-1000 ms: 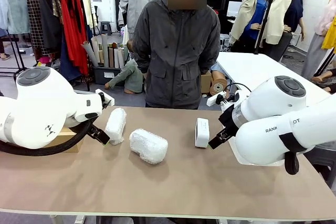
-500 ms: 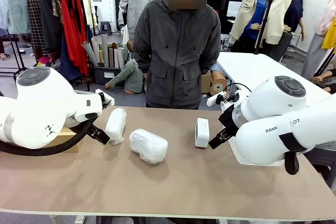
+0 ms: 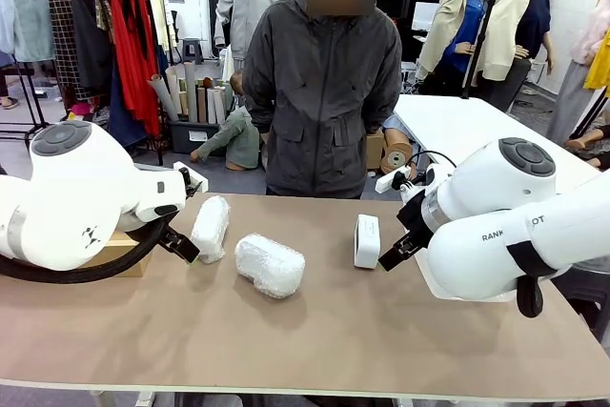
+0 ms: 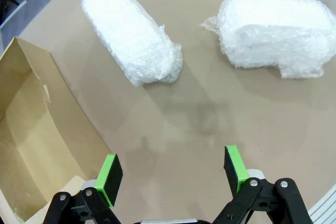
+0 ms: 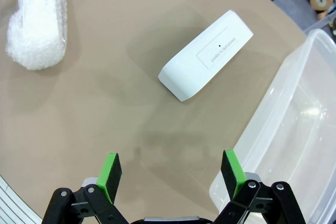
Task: Separate and place wrapped and unwrapped clocks.
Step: Pick up the Digital clock indicated by the person.
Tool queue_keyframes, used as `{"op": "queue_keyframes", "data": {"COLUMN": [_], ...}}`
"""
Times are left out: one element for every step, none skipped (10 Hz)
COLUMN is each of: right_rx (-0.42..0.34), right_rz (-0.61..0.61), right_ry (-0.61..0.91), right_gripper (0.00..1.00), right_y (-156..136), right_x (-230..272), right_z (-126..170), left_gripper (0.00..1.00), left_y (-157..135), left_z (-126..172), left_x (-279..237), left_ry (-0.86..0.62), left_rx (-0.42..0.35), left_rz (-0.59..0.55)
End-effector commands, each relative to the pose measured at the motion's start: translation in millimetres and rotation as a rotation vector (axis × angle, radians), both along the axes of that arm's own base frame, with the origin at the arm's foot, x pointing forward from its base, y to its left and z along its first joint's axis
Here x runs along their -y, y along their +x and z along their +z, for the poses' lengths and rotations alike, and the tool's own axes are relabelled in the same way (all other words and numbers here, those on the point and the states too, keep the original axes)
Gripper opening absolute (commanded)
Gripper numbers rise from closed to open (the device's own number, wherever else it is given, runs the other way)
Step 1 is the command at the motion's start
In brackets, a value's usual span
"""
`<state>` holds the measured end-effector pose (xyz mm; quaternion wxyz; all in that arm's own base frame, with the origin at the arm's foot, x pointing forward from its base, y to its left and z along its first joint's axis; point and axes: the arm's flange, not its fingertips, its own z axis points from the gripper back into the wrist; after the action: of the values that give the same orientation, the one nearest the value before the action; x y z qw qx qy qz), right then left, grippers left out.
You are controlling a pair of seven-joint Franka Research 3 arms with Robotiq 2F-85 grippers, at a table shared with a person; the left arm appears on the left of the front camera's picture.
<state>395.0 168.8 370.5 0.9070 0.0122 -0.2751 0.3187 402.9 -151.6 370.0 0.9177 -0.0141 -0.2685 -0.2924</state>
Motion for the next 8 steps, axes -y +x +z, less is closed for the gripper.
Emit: {"op": "queue_keyframes", "data": {"right_rx": [0.000, 0.000, 0.000, 0.000, 0.000, 0.000, 0.000, 0.000], "right_rz": [0.000, 0.000, 0.000, 0.000, 0.000, 0.000, 0.000, 0.000], "right_ry": [0.000, 0.000, 0.000, 0.000, 0.000, 0.000, 0.000, 0.000], "right_gripper": [1.00, 1.00, 1.00, 1.00, 1.00, 1.00, 1.00, 1.00], "right_y": [0.0, 0.0, 0.0, 0.0, 0.0, 0.0, 0.0, 0.0], "right_x": [0.0, 0.0, 0.0, 0.0, 0.0, 0.0, 0.0, 0.0], "right_z": [0.1, 0.1, 0.1, 0.1, 0.1, 0.1, 0.1, 0.1], "left_gripper": [1.00, 1.00, 1.00, 1.00, 1.00, 1.00, 1.00, 1.00], "left_y": [0.0, 0.0, 0.0, 0.0, 0.0, 0.0, 0.0, 0.0], "left_z": [0.1, 0.1, 0.1, 0.1, 0.1, 0.1, 0.1, 0.1], "left_x": [0.0, 0.0, 0.0, 0.0, 0.0, 0.0, 0.0, 0.0], "left_ry": [0.000, 0.000, 0.000, 0.000, 0.000, 0.000, 0.000, 0.000], "left_rx": [0.000, 0.000, 0.000, 0.000, 0.000, 0.000, 0.000, 0.000], "left_rz": [0.000, 0.000, 0.000, 0.000, 0.000, 0.000, 0.000, 0.000]}}
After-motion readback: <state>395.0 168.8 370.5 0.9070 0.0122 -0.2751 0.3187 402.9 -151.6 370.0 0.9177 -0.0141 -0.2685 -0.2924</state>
